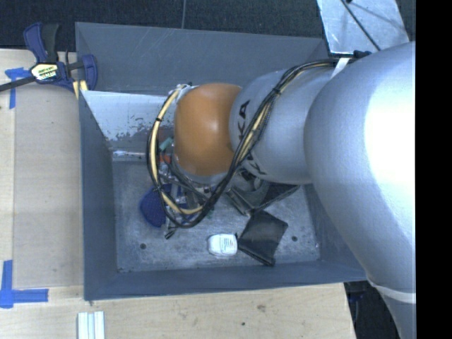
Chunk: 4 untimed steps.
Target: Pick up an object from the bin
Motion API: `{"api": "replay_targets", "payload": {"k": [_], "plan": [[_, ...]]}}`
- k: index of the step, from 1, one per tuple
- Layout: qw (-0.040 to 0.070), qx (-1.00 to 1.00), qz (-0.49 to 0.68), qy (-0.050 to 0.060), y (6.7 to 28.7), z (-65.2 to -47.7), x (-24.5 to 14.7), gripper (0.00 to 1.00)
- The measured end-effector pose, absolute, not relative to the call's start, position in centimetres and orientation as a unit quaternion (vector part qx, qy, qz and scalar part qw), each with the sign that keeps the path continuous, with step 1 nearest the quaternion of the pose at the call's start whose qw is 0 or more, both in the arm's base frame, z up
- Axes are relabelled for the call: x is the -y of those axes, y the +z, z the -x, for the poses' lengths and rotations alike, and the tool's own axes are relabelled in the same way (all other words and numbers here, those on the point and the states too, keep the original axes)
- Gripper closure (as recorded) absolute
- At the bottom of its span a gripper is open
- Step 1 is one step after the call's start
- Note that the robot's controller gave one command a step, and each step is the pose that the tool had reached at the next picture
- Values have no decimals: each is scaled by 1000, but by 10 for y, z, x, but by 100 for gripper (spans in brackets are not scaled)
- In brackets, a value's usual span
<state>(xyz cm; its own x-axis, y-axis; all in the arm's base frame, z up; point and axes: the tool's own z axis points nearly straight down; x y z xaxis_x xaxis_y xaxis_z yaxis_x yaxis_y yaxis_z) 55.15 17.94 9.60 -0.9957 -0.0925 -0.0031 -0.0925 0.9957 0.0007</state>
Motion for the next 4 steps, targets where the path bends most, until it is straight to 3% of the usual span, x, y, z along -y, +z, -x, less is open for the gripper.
{"api": "replay_targets", "payload": {"k": [1, 2, 3, 4], "plan": [[2, -999, 45, 1, 96, -552, -179, 100], [2, -999, 45, 0, 96, -552, -179, 0], [1, -1000, -19, 2, 72, -559, -159, 0], [8, -1000, -20, 2, 74, -563, -158, 100]]}}
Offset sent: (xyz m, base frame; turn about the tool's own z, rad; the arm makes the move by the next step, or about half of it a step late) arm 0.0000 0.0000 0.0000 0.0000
